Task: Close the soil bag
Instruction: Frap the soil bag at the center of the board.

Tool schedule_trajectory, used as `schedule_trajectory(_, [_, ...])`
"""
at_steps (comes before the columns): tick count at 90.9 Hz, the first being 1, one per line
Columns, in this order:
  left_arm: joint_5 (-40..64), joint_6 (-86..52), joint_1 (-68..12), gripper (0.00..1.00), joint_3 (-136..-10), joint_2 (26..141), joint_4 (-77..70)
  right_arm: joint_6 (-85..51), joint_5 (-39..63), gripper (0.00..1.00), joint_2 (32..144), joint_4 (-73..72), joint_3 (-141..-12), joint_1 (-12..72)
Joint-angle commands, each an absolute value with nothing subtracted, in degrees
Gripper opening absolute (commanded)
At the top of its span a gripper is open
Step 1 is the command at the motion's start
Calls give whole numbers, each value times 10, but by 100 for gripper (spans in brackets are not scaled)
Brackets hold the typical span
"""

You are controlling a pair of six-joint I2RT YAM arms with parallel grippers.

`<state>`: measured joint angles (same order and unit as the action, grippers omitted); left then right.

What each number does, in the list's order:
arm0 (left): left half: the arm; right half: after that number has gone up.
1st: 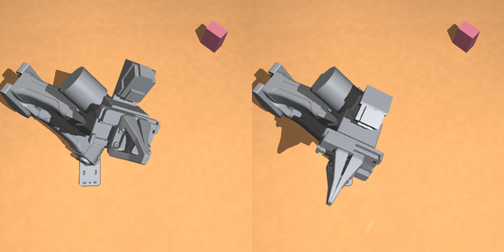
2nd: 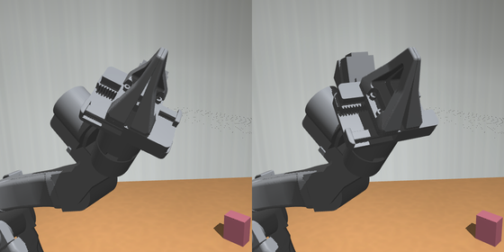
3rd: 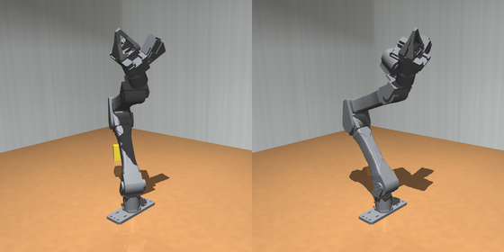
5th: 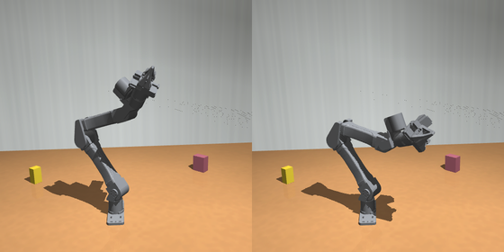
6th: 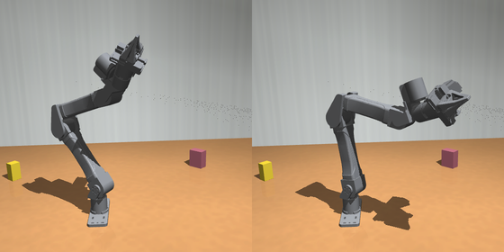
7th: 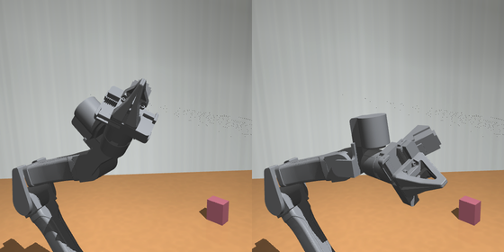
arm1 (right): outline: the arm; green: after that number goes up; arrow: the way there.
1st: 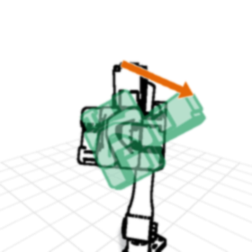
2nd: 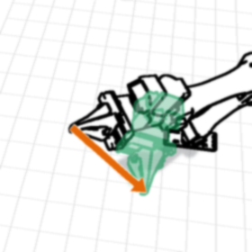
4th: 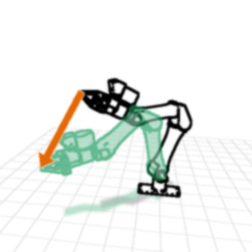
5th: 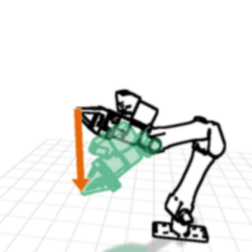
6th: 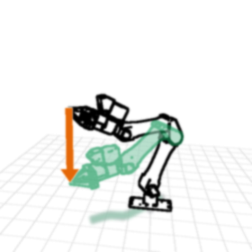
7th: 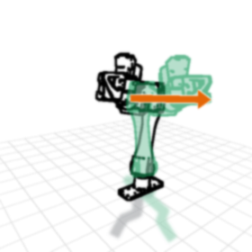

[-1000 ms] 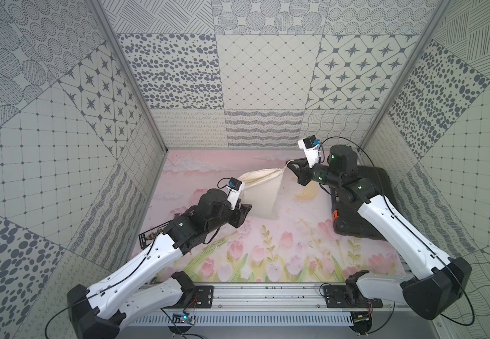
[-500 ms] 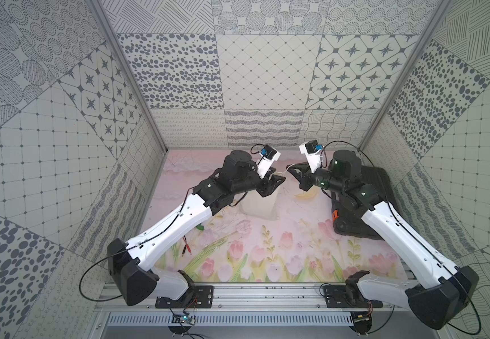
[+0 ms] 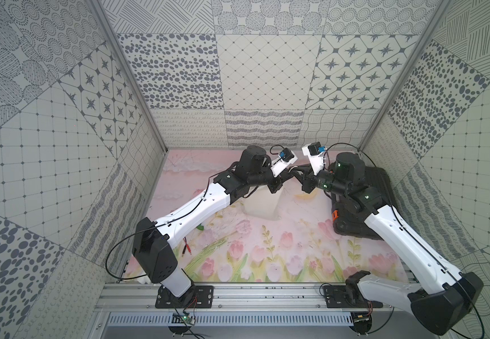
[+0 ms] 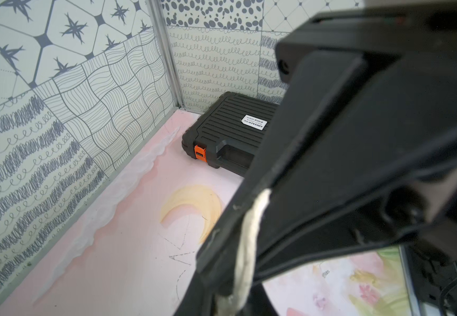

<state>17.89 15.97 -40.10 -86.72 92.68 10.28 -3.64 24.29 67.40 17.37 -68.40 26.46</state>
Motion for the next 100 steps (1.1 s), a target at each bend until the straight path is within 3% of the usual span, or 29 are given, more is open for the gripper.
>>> schedule_trajectory(1, [182, 195, -399, 3, -842, 919, 79, -33, 228, 0, 651, 144, -682, 268])
schedule_trajectory(40, [-8, 179, -413, 0, -663, 842, 168, -70, 106, 0, 627, 143, -743, 215])
schedule_trajectory(70, [-179, 127, -460, 8, -613, 845, 309, -104, 61, 0, 623, 134, -750, 204])
schedule_trajectory(100, [-251, 64, -465, 18, -581, 802, 361, -116, 21, 0, 623, 117, -731, 195])
